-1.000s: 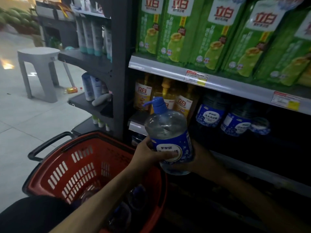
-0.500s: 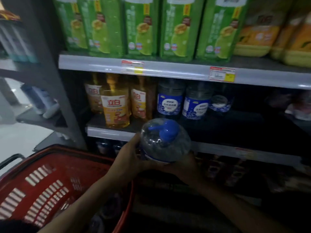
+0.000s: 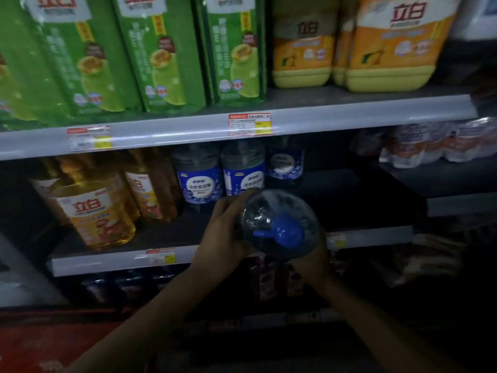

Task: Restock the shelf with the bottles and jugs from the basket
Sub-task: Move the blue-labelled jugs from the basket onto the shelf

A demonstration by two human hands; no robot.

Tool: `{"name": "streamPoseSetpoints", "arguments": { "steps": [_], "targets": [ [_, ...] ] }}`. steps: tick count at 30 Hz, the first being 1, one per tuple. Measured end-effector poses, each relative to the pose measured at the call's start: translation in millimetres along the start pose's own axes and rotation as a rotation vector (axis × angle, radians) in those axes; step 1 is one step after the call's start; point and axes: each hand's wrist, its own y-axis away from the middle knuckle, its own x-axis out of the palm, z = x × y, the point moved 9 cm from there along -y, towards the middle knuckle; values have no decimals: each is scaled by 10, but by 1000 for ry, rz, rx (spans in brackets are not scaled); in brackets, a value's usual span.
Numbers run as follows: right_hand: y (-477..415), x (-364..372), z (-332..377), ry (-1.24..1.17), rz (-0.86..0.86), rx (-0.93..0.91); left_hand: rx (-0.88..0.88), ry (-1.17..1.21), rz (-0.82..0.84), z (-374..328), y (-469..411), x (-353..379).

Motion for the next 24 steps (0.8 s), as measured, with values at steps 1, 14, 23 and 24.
{"name": "streamPoseSetpoints", "arguments": {
  "steps": [1, 14, 23, 24],
  "targets": [
    [-45, -75, -39, -4, -25, 9, 23, -16, 19, -34, -125, 79],
    [-624, -453, -323, 112, -131, 210, -10, 69, 111, 137, -941, 718],
    [-914, -457, -552, 129, -170, 262, -191, 385, -66, 458, -1080, 989],
    [-956, -462, -561, 135, -171, 258, -202, 422, -87, 480, -1073, 1040]
  ]
}}
